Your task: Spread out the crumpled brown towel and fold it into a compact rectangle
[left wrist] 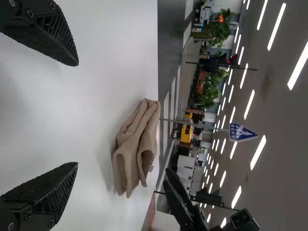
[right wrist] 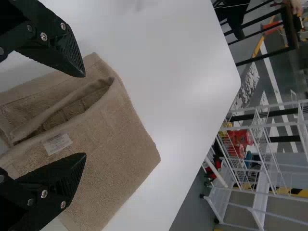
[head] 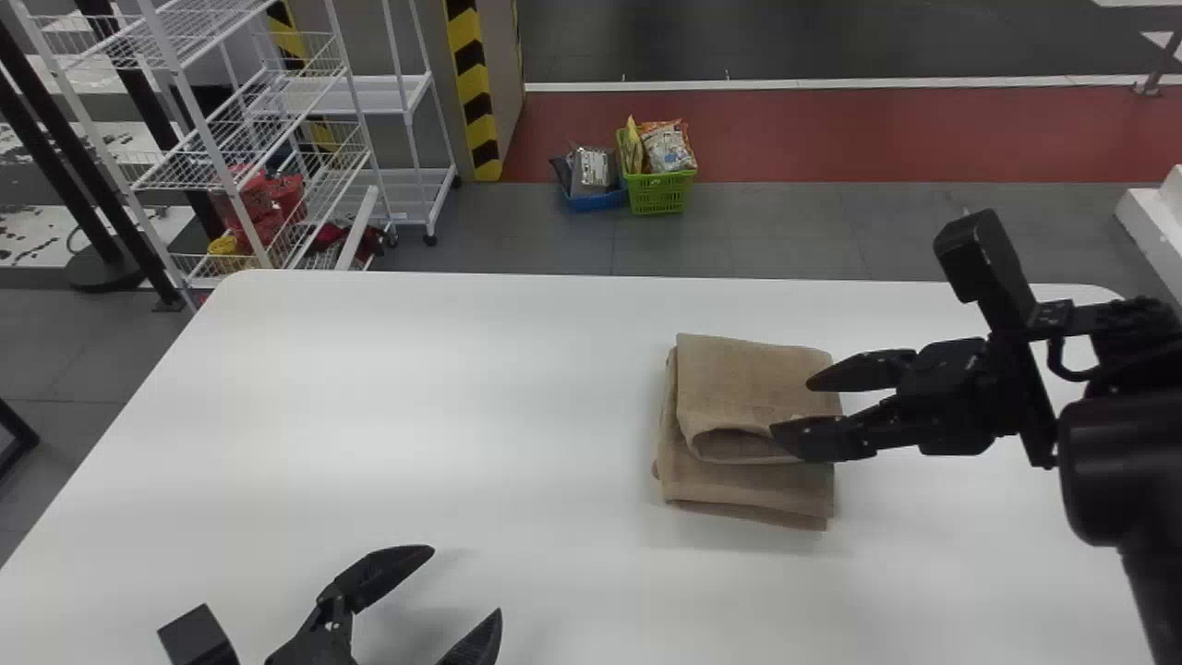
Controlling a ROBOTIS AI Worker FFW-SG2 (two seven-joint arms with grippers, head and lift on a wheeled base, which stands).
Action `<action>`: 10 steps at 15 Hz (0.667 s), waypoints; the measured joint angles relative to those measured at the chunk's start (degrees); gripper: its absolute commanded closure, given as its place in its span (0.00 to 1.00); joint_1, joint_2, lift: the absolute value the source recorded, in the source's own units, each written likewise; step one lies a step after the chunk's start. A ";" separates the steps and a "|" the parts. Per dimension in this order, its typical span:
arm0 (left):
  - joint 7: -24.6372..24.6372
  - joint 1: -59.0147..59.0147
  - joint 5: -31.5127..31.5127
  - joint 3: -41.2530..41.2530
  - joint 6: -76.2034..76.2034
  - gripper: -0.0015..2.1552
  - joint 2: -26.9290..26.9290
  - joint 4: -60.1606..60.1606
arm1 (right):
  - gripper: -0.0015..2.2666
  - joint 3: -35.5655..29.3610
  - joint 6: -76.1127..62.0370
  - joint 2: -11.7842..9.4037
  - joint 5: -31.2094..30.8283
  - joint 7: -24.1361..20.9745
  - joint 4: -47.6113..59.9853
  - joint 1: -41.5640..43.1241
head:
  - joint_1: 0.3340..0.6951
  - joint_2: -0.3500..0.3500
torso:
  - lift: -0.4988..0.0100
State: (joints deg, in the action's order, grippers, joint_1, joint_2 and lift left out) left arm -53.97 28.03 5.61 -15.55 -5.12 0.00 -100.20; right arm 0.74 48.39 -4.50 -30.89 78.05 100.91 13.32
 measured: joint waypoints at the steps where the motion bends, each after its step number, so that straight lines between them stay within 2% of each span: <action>1: -0.10 0.00 0.02 0.00 -0.04 0.03 0.00 0.01 | 0.23 -0.19 -0.18 0.28 -0.24 0.00 -1.02 0.35 | 1.00 0.62 | 0.73; 10: -0.34 0.09 0.19 -0.09 -0.36 0.03 0.00 0.09 | 0.28 1.01 -1.86 0.72 -4.32 0.00 -10.04 1.68 | 1.00 0.61 | 0.73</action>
State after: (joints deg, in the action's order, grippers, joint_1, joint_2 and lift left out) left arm -54.31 28.12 5.80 -15.64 -5.49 0.00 -100.10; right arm 1.75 46.53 -3.78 -35.21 78.05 90.87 15.00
